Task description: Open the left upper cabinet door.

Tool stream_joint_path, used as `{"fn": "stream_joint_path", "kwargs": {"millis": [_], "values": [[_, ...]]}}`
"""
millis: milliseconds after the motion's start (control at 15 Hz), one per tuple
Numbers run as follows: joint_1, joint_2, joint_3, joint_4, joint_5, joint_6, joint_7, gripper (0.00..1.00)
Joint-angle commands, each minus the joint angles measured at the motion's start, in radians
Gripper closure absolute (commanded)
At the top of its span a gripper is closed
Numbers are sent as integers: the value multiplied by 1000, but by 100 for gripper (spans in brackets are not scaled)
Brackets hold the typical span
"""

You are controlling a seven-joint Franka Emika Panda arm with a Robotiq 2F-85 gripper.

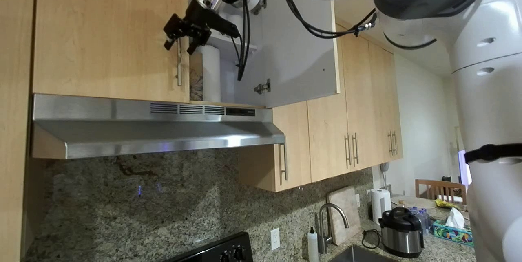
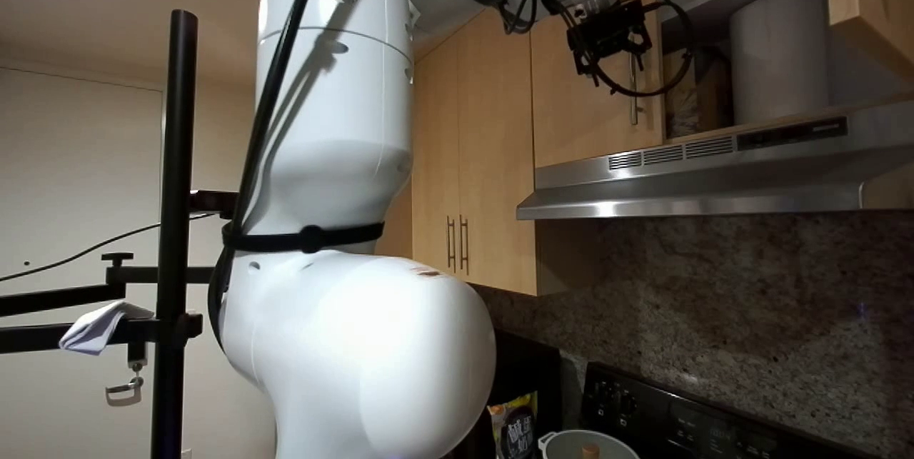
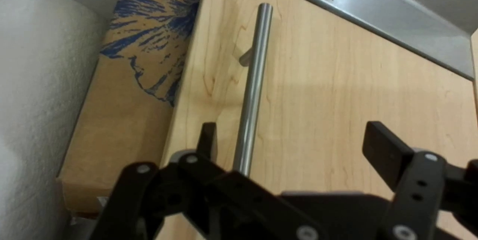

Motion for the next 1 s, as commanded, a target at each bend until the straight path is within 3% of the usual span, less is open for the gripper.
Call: {"fn": "stream_joint_path", "kwargs": {"millis": [0,267,933], "values": [[-5,70,0,109,58,-93,-80,0],[-11,111,10,176,162,-161,-169,0],[-48,167,13,258,304,-235,-310,0]]}}
